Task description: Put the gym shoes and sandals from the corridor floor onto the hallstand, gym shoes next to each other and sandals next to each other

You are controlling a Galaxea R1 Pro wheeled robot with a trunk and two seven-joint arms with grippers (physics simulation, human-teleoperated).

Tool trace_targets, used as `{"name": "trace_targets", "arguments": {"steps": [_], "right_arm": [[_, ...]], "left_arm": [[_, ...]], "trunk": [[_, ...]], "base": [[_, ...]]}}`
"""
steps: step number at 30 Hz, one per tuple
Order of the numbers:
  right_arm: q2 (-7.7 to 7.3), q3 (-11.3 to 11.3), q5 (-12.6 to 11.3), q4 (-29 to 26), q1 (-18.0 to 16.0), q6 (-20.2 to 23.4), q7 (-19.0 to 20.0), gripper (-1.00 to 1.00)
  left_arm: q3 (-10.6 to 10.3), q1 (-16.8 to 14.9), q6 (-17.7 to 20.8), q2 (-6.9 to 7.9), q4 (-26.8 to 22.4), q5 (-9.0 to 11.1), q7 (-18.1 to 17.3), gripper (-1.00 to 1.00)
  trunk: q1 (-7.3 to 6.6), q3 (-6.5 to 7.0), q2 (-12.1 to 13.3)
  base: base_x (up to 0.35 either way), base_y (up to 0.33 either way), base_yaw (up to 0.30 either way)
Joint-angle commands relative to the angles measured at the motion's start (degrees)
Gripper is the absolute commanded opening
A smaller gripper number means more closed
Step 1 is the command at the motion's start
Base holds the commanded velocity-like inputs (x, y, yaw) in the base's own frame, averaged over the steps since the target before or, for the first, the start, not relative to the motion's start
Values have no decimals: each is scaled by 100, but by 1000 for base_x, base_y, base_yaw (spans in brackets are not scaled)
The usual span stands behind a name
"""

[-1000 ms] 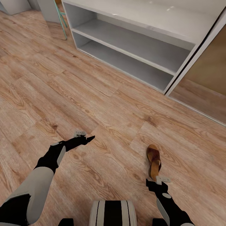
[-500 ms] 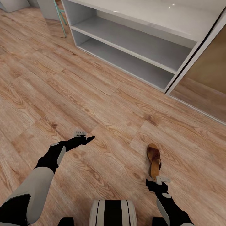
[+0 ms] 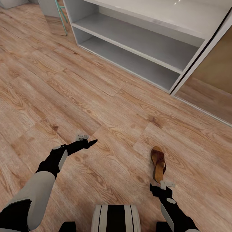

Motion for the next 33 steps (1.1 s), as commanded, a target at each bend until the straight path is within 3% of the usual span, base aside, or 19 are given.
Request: {"name": "trace_targets", "arguments": {"steps": [1,33], "right_arm": [[-2,11,-52,-6,0,0,-16,100],[-10,4,-52,-7,0,-3,-16,100]], "left_arm": [[36,-1,43,-6,-8,-42,-44,100],[36,-4,43,-6,-8,-40,-44,100]], "trunk": [[-1,-3,-1],[-1,-3,-1]], "base": [[42,0,0],[55,0,0]]}}
